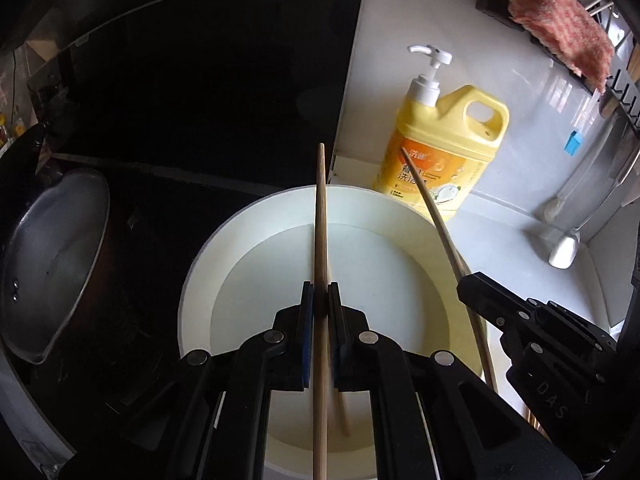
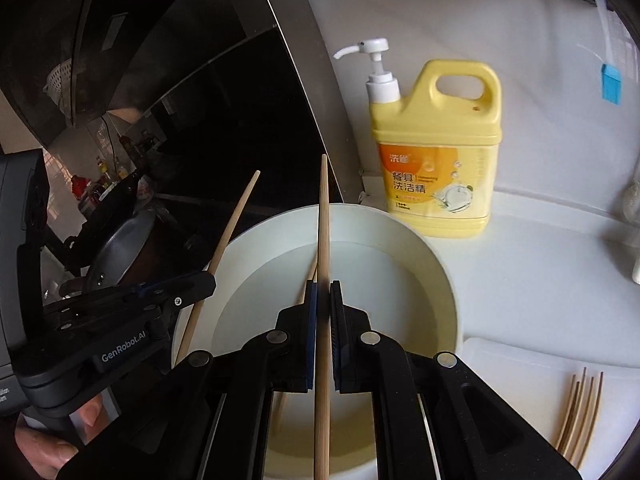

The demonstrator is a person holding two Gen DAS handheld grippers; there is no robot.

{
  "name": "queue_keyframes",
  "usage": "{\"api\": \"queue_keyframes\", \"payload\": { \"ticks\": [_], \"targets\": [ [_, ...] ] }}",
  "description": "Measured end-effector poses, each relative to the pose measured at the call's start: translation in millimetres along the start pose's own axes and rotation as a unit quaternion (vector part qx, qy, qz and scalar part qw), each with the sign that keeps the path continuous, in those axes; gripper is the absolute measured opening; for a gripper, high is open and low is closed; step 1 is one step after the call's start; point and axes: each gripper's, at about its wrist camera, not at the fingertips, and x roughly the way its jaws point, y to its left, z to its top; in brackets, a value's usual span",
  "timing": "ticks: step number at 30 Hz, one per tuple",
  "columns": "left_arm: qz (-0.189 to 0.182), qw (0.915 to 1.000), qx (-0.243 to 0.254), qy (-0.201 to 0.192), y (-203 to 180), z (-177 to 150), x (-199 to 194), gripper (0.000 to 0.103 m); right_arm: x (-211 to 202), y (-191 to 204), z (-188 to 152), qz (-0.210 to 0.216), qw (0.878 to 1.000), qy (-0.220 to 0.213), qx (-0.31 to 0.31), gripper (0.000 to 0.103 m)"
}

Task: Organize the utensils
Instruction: 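Carry both chopsticks over the basin and lower them into the water, then open both tools to release the chopsticks in the basin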

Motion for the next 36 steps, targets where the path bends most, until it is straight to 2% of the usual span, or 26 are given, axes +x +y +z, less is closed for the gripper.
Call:
{"api": "queue_keyframes", "payload": {
  "ticks": [7, 17, 32, 34, 35, 36],
  "targets": [
    [-0.02, 0.9992, 0.005, 0.035, 12, -2, 40, 0.007, 52, -2, -3, -0.016, 0.998, 0.053, 0.035, 0.006],
    [-0.027, 0.9963, 0.006, 0.082, 21, -5, 80, 0.007, 85, -2, -11, -0.031, 0.992, 0.103, 0.066, 0.006],
    [-0.007, 0.9928, 0.012, 0.119, 23, -14, 103, 0.008, 98, -5, -14, -0.041, 0.988, 0.129, 0.074, 0.006],
    [-0.004, 0.993, 0.007, 0.118, 26, -14, 101, 0.009, 97, -2, -13, -0.043, 0.988, 0.126, 0.073, 0.011],
    [-0.005, 0.993, 0.003, 0.118, 26, -14, 99, 0.01, 95, -2, -13, -0.045, 0.989, 0.123, 0.072, 0.012],
    [-0.004, 0.993, 0.001, 0.118, 27, -14, 96, 0.019, 91, -2, -13, -0.049, 0.989, 0.118, 0.071, 0.017]
  ]
}}
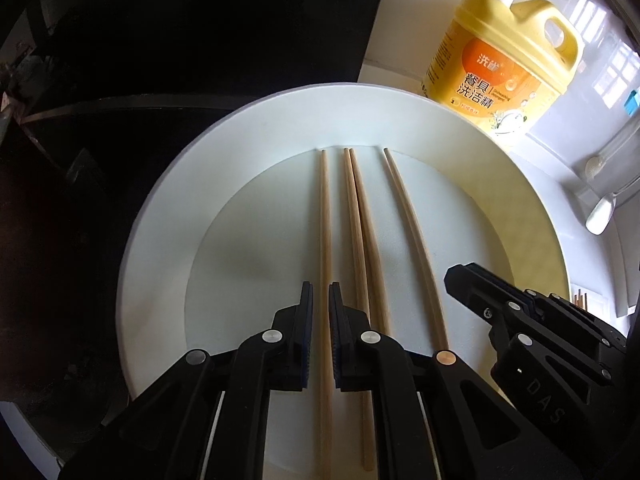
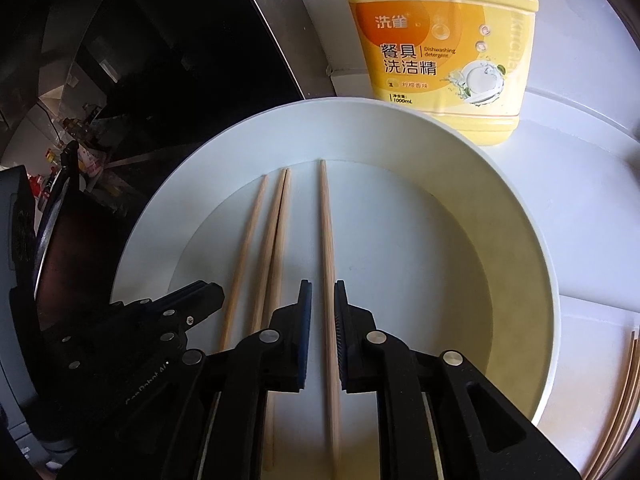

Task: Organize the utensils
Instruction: 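Open both tools to release the chopsticks in the basin, then move both open tools back over the remaining chopsticks on the board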

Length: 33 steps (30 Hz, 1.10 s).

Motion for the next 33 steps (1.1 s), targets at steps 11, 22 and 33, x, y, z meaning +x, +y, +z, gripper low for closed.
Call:
{"api": "queue_keyframes", "payload": {
  "ticks": [11, 22, 33],
  "targets": [
    [0.036, 0.9981, -0.021, -0.044, 11, -13, -37, 0.071, -35, -7, -11, -0.017, 0.999, -0.04, -0.01, 0.025],
    [0.059, 0.9964, -0.02, -0.058, 6, -37, -66, 0.078, -68, -11, -30, -0.022, 0.998, -0.058, -0.013, 0.042],
    [0.056, 0.9944, -0.005, -0.089, -29, -60, -98, 0.086, -110, -32, -67, -0.02, 0.996, -0.084, -0.01, 0.056]
  ]
}}
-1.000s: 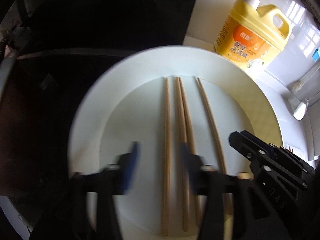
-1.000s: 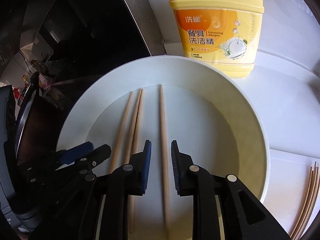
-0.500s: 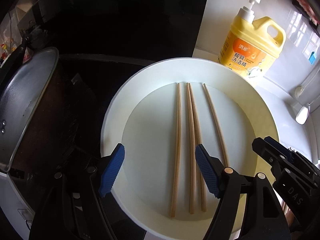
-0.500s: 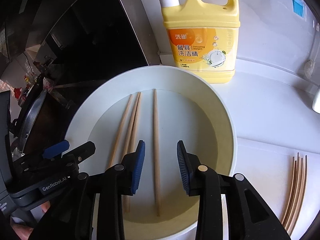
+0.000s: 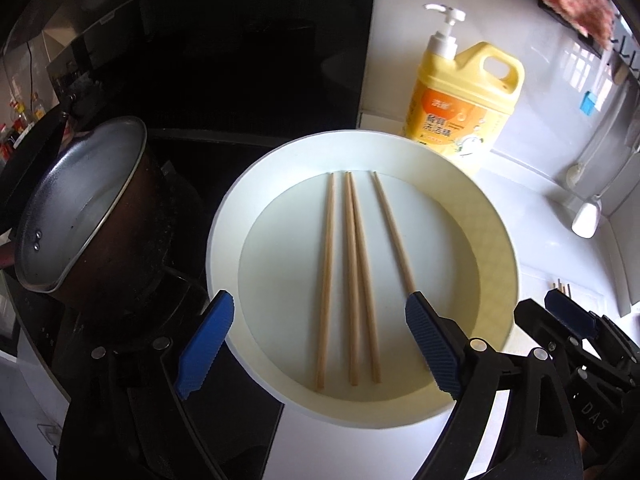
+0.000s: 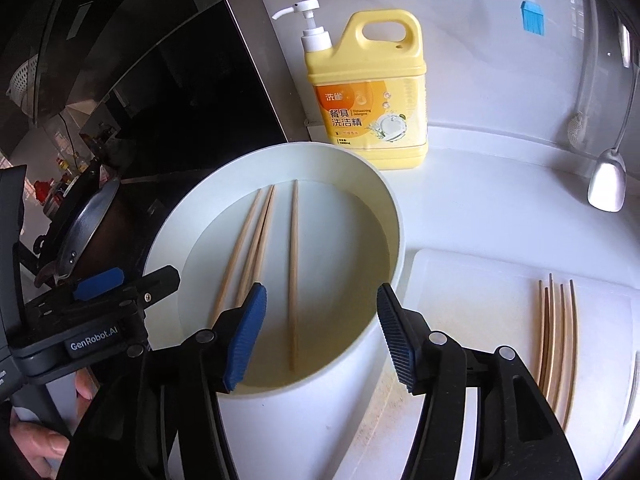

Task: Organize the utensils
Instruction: 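Move both open tools back over the remaining chopsticks on the board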

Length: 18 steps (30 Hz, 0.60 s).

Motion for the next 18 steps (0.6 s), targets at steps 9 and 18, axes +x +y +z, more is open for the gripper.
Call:
{"api": "queue_keyframes", "payload": {
  "ticks": [9, 18],
  "targets": [
    [-0.02, 0.9998, 0.008, -0.005, -39, -13, -20, 0.087, -45, -38, -39, -0.037, 0.999, -0.015, -0.009, 0.06],
    [-0.053, 0.9979, 0.036, 0.011, -97, -33, -18, 0.087, -78, -101, -71, -0.083, 0.996, -0.015, 0.03, 0.061]
  ]
}}
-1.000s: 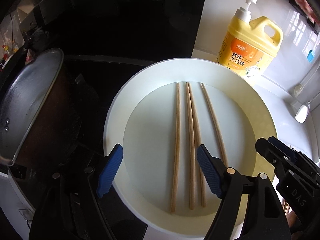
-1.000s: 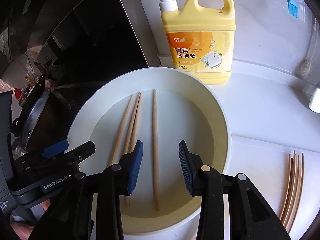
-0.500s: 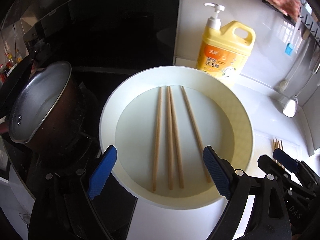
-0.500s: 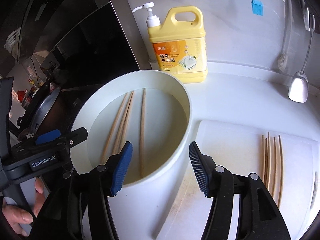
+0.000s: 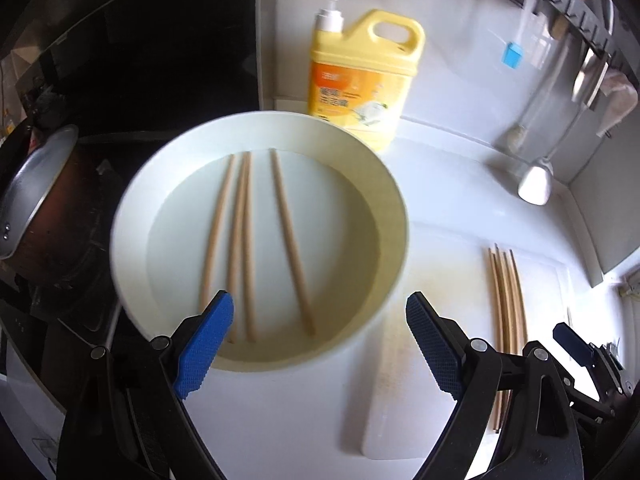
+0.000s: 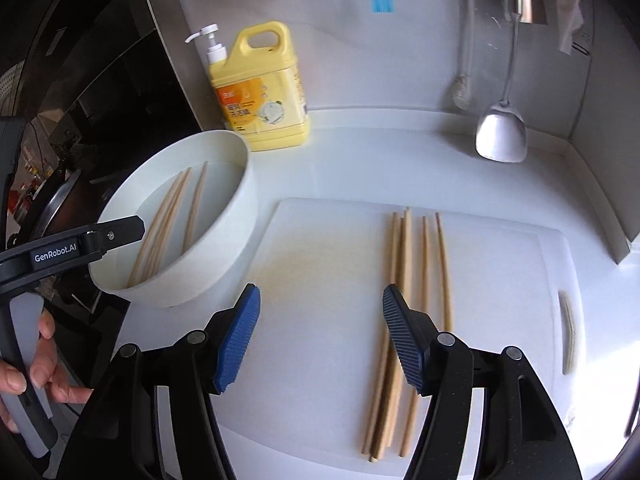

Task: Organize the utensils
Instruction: 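Move both open tools back over the remaining chopsticks on the board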

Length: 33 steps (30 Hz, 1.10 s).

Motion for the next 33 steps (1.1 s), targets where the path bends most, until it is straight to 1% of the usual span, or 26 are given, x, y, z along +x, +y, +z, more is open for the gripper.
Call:
{"api": "queue_keyframes", "payload": {
  "ticks": [5, 8, 15, 18, 20, 24, 29, 33],
  "targets": [
    [-0.011, 0.9996, 0.023, 0.01, -34, -9, 9, 0.087, -5, -36, -13, -0.02, 0.999, 0.006, 0.029, 0.062],
    [-0.012, 0.9994, 0.03, 0.012, -51, -16, 14, 0.089, -3, -54, -21, -0.038, 0.999, 0.007, 0.034, 0.062],
    [-0.005, 0.9989, 0.042, 0.02, -82, -29, 32, 0.092, 19, -88, -32, -0.063, 0.997, 0.024, 0.039, 0.062],
    [-0.001, 0.9986, 0.052, 0.015, -93, -35, 37, 0.094, 30, -96, -35, -0.079, 0.996, 0.028, 0.028, 0.062],
    [0.004, 0.9982, 0.06, 0.008, -101, -39, 41, 0.094, 38, -101, -36, -0.079, 0.996, 0.035, 0.026, 0.062],
    [0.003, 0.9976, 0.069, 0.011, -115, -45, 51, 0.095, 46, -104, -38, -0.077, 0.996, 0.036, 0.021, 0.062],
    [-0.018, 0.9979, 0.062, 0.008, -129, -48, 58, 0.095, 51, -106, -42, -0.075, 0.996, 0.037, 0.01, 0.062],
    [-0.02, 0.9974, 0.068, 0.014, -143, -52, 66, 0.095, 54, -110, -44, -0.071, 0.997, 0.035, 0.006, 0.062]
  ]
}}
